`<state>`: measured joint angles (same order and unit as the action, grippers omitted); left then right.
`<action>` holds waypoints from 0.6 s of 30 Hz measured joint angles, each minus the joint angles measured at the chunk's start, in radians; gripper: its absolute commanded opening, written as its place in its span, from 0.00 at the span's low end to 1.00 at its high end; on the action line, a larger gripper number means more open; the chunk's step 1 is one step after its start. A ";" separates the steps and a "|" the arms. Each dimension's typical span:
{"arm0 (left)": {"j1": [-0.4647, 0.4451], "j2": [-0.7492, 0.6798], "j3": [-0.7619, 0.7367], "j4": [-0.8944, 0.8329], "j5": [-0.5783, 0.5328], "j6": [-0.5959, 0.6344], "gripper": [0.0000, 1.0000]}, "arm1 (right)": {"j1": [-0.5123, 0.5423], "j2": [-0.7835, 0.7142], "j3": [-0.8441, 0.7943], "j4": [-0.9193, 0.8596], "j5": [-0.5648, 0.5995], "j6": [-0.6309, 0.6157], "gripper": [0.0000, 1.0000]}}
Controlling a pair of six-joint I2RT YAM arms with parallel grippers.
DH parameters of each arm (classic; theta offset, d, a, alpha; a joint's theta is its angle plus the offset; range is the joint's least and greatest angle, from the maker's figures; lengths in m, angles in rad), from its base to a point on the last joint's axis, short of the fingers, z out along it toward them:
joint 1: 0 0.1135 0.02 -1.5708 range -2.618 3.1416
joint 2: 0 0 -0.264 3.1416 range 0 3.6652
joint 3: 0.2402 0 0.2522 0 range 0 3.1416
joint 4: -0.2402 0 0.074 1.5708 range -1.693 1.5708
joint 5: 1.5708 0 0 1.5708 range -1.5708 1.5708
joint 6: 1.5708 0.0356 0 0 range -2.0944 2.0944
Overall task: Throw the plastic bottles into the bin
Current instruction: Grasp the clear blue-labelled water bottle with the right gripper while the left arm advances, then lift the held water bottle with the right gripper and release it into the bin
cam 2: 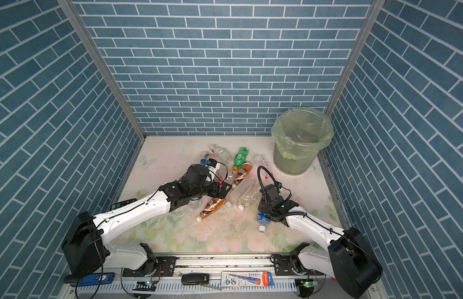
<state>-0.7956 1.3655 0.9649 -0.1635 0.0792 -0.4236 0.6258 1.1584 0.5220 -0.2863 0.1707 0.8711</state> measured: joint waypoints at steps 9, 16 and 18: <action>-0.008 0.073 0.141 0.020 -0.058 0.015 0.99 | -0.005 0.022 0.278 -0.153 0.020 -0.180 0.37; -0.002 0.165 0.349 -0.008 -0.187 0.083 0.99 | -0.119 0.171 0.710 -0.216 -0.006 -0.356 0.36; 0.002 0.168 0.393 -0.002 -0.222 0.103 0.99 | -0.170 0.227 0.862 -0.239 -0.016 -0.401 0.36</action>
<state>-0.7937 1.5337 1.3575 -0.1654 -0.1432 -0.3210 0.4557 1.3857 1.3842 -0.5251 0.1543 0.4702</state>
